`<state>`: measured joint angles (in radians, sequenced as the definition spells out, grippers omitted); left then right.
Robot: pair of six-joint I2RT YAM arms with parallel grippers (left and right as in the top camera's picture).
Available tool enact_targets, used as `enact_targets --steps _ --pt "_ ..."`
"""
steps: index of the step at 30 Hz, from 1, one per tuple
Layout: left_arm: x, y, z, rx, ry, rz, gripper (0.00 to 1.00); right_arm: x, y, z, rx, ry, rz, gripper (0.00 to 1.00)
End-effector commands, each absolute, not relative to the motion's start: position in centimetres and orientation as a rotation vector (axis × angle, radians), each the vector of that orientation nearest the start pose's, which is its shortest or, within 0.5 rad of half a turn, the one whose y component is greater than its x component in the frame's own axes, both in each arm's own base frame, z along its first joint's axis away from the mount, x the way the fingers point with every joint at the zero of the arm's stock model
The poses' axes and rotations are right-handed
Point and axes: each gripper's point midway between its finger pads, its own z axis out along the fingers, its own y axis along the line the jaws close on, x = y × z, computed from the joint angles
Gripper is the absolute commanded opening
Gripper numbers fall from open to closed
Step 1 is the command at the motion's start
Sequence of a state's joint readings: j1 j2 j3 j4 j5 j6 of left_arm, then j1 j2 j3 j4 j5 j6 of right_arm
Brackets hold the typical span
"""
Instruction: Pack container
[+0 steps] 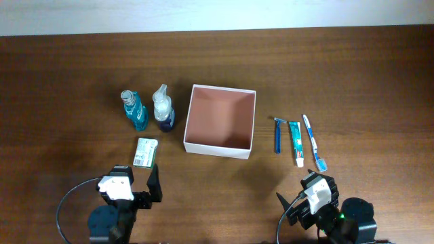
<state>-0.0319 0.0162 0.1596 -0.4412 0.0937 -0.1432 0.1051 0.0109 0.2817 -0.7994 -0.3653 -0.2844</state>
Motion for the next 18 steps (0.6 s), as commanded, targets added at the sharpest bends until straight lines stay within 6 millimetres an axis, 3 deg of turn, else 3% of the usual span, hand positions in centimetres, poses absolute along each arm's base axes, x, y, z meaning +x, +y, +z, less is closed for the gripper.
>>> enact_targets --steps 1,7,13,18 --pt "22.2 -3.4 18.1 -0.073 1.812 -0.327 1.0 17.2 8.0 12.2 -0.6 1.977 0.281 0.98" --pt "24.5 -1.8 22.6 -0.144 1.883 -0.234 1.0 17.2 8.0 12.2 -0.6 1.977 0.281 0.99" --pt "30.9 -2.0 26.2 0.029 2.106 -0.1 1.0 17.2 8.0 12.2 -0.6 1.977 0.281 0.99" --pt "36.6 -0.1 28.3 0.007 2.298 -0.057 1.0 17.2 8.0 12.2 -0.6 1.977 0.281 0.99"
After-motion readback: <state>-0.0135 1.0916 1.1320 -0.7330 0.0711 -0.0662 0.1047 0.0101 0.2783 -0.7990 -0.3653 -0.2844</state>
